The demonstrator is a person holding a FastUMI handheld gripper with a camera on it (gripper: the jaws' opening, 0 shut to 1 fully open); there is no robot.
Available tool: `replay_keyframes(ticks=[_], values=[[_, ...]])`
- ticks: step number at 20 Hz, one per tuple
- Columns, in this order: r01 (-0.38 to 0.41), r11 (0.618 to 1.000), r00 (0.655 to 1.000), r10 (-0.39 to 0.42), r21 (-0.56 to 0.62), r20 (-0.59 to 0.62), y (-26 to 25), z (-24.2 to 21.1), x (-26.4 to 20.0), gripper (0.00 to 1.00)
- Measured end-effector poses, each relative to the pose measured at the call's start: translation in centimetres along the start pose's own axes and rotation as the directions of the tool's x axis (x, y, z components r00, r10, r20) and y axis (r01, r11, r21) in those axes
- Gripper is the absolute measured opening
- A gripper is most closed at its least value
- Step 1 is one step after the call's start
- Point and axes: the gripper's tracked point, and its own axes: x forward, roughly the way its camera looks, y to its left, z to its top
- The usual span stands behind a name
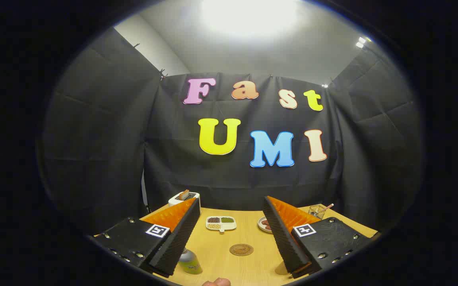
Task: Take the bottle from table, then pour the juice into the cup, finally place the bottle on the coaster
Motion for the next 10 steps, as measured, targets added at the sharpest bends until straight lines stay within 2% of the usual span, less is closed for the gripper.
replay_keyframes(ticks=[10], values=[[0.023,0.999,1.000,-0.023,0.026,0.007,-1.4,-0.7,0.3,0.98]])
